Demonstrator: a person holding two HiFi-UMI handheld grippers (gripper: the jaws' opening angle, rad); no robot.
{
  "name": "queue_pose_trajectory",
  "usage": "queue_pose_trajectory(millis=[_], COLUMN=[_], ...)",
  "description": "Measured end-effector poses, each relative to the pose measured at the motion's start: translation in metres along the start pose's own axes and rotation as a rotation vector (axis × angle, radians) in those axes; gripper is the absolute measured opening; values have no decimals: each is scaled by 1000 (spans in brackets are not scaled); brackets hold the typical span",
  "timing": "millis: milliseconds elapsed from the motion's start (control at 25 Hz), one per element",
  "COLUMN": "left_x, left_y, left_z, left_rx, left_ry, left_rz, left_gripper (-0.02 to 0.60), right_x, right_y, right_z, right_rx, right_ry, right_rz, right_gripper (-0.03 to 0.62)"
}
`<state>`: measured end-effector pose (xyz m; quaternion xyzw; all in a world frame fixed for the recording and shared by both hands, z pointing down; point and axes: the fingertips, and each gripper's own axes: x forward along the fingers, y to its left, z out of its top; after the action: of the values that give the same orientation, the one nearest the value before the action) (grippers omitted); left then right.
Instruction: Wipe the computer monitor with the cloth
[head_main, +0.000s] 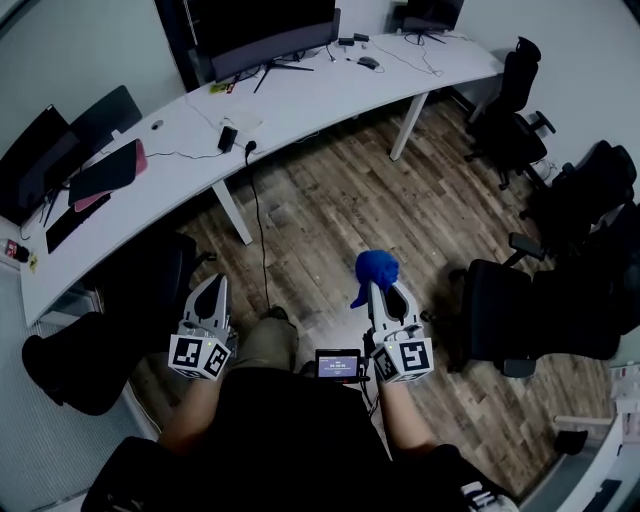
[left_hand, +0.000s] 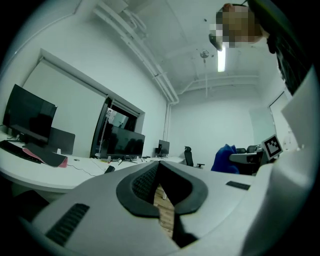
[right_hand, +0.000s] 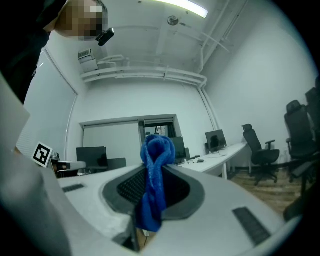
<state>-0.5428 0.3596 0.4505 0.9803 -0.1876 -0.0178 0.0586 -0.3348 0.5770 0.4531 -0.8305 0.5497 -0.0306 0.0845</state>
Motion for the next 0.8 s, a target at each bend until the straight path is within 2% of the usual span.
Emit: queue_pose_trajectory(millis=[200,320,560,800], left_x=[23,49,119,202], left_y=[13,25,52,84], left_z=[-3,-5,-3,15], left_rx=[-6,-19,-30,-29], left_ry=[-5,-11,-22,-35], left_rz=[19,45,52,32], left_gripper=[-5,-5,-5,-5], right_x=[28,48,112,193], right_y=[-4,-16,-45,-75], right_z=[14,14,19,37], right_rx=[16,6,-19,-6], right_ry=[-53,-46,-33,-21], right_rz=[40,49,43,41], right_gripper=[74,74,74,74])
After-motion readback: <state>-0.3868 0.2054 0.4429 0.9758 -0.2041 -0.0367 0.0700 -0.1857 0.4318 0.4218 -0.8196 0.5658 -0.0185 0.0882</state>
